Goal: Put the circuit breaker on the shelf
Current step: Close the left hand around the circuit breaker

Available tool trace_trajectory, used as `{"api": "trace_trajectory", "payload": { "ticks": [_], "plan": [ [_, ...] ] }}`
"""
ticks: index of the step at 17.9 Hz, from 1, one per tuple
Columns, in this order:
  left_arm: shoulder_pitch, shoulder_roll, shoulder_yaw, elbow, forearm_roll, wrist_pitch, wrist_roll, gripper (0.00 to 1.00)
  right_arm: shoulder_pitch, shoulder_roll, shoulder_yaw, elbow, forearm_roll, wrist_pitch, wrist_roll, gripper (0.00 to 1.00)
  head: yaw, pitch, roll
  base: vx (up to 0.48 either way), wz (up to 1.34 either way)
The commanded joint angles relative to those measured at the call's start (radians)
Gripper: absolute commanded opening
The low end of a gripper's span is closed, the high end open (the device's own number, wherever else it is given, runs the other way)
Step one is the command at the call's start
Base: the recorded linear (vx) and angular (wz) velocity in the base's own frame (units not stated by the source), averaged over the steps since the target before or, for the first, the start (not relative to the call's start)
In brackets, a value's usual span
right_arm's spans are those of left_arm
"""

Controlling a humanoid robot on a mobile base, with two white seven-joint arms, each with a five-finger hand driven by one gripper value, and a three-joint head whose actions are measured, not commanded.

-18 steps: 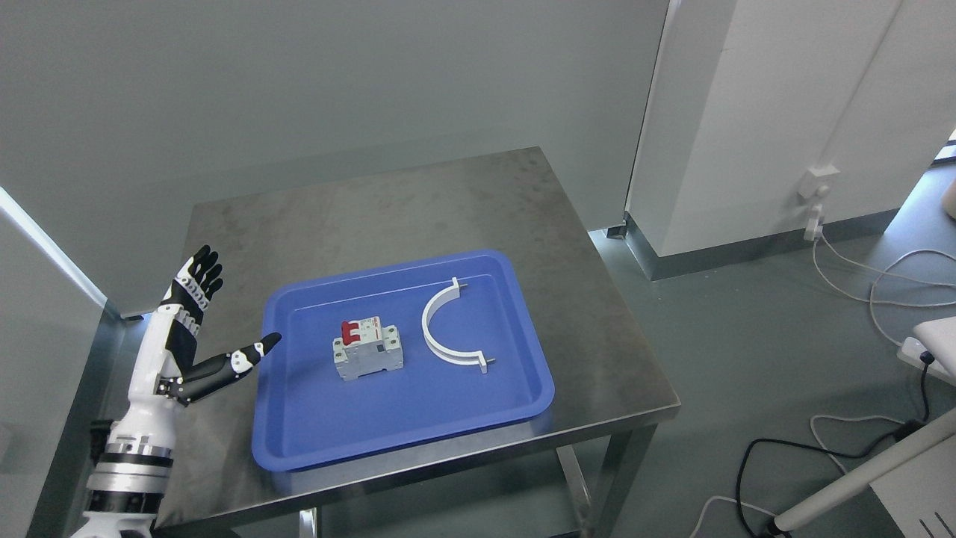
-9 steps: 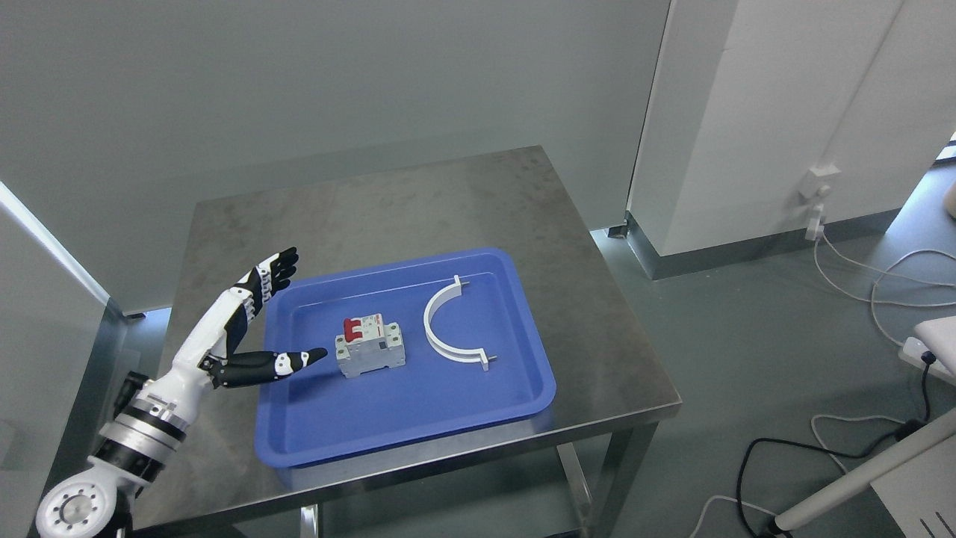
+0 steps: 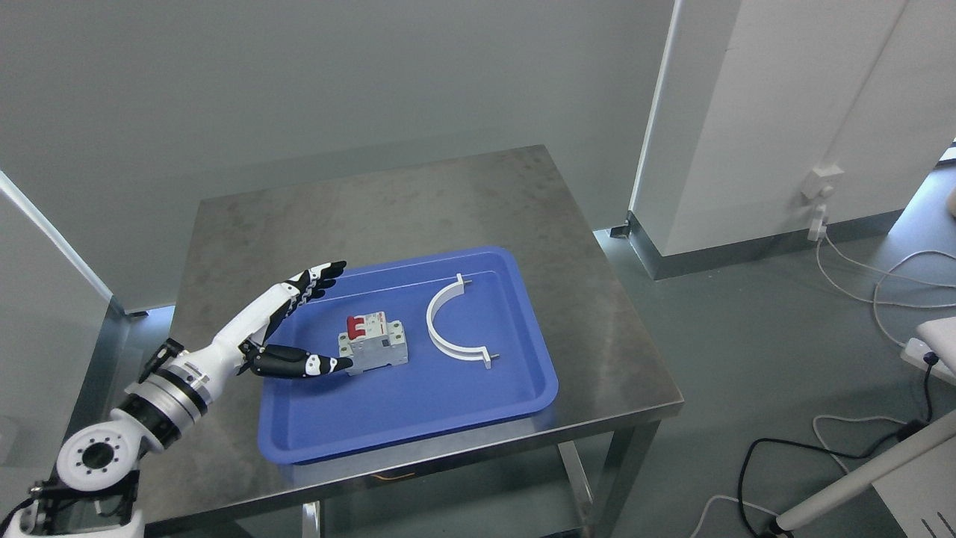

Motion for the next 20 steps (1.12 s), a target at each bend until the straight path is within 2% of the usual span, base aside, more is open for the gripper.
{"api": "trace_trajectory", "payload": {
  "ticks": [1,3,10,15,18,20],
  "plan": [
    [-0.041,0.048,-0.112,0.002,-0.141,0.029,-0.101,0.93,0.0,-0.017,0.02,0.0,0.0,0.167,0.0,1.0,0.0,0.0,0.0,0.0,0.0],
    [-0.032,0.04,-0.112,-0.001,-0.146,0.029,-0.172,0.93,0.0,-0.017,0.02,0.0,0.0,0.167,0.0,1.0,0.0,0.0,0.0,-0.006,-0.01],
    [-0.053,-0.044,-0.088,0.029,-0.21,0.034,-0.171,0.88,0.0,-0.017,0.02,0.0,0.0,0.167,0.0,1.0,0.0,0.0,0.0,-0.002,0.0],
    [-0.068,-0.104,-0.037,0.048,-0.212,0.034,-0.154,0.69,0.0,-0.017,0.02,0.0,0.0,0.167,0.0,1.0,0.0,0.0,0.0,0.0,-0.01],
    [-0.068,-0.106,-0.02,0.062,-0.229,0.026,-0.151,0.62,0.0,-0.017,0.02,0.0,0.0,0.167,0.0,1.0,0.0,0.0,0.0,0.005,0.0],
    [-0.07,-0.109,0.0,0.065,-0.232,0.023,-0.151,0.53,0.0,-0.017,0.02,0.0,0.0,0.167,0.0,1.0,0.0,0.0,0.0,0.005,0.03]
  ]
}}
